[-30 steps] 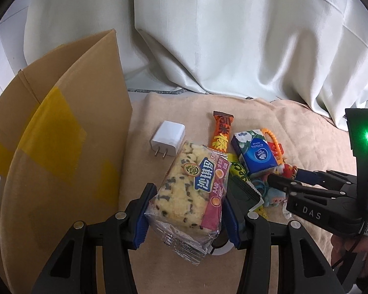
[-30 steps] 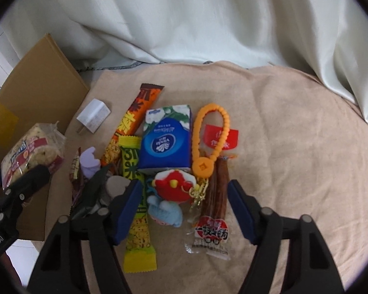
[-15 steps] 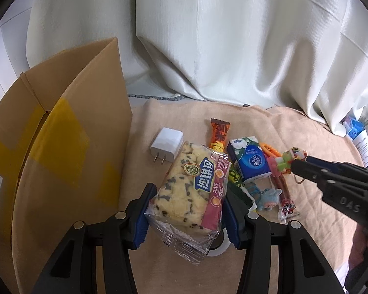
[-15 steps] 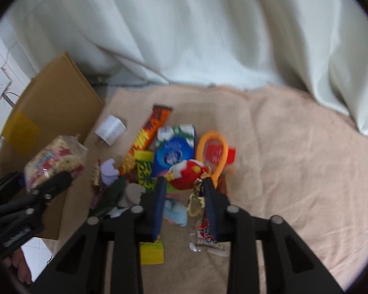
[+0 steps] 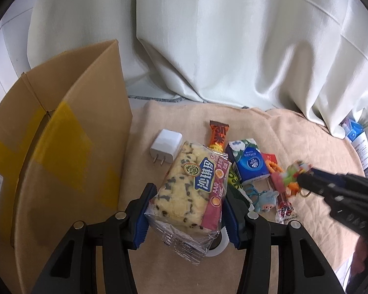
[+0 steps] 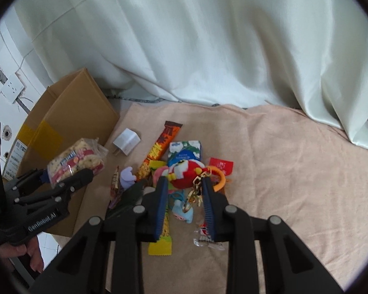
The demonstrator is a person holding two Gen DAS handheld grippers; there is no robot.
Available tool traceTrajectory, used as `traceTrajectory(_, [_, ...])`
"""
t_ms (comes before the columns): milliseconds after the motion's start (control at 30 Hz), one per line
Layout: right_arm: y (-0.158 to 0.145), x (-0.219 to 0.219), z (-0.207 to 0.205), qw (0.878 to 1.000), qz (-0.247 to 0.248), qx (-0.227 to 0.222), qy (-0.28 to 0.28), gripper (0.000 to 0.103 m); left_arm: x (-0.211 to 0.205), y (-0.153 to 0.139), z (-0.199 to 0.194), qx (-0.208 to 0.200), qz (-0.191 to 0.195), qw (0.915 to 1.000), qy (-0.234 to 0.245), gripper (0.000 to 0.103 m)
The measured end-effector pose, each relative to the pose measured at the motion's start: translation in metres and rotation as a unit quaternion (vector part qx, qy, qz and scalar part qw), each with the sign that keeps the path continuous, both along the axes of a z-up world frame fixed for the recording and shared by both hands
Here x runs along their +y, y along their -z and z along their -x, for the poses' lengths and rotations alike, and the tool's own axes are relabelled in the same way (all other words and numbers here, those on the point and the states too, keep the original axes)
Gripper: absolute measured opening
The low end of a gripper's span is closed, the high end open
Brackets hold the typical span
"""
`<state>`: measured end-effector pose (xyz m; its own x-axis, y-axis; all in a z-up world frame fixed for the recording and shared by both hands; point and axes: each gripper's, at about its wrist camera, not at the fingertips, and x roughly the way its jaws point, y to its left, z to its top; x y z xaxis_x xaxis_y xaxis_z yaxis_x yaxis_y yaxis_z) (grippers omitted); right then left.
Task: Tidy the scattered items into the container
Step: 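Grasp the green-red plush keychain toy with the right gripper while left holds bread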
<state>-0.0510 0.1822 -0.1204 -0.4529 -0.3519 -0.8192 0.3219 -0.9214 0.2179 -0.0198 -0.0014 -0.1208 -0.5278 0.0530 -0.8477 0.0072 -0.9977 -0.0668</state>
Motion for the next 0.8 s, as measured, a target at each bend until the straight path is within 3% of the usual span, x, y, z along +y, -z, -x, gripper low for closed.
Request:
traceTrajectory(333, [0.062, -0.003, 0.002, 0.997, -0.025, -0.071, -0.006, 0.032, 0.000, 0.005, -0.002, -0.006, 0.001, 1.0000, 0.001, 0.052])
traceTrajectory(400, [0.064, -0.003, 0.003, 0.997, -0.022, -0.074, -0.004, 0.036, -0.001, 0.005, -0.002, -0.005, 0.000, 1.0000, 0.000, 0.052])
traceTrajectory(467, [0.063, -0.002, 0.006, 0.998, -0.020, -0.066, -0.001, 0.052, -0.001, 0.005, -0.002, -0.003, 0.000, 1.0000, 0.001, 0.052])
traceTrajectory(533, [0.061, 0.000, 0.008, 0.998, -0.025, -0.058, 0.005, 0.060, -0.001, 0.005, -0.002, -0.002, 0.000, 1.0000, 0.000, 0.052])
traceTrajectory(667, [0.062, 0.001, 0.019, 0.998, -0.030, -0.050, -0.002, 0.062, -0.002, 0.007, -0.002, -0.003, -0.001, 1.0000, -0.003, 0.052])
traceTrajectory(800, [0.070, 0.000, 0.031, 0.997, -0.007, -0.071, -0.001, 0.062, -0.003, 0.006, -0.003, -0.004, -0.001, 1.0000, -0.004, 0.052])
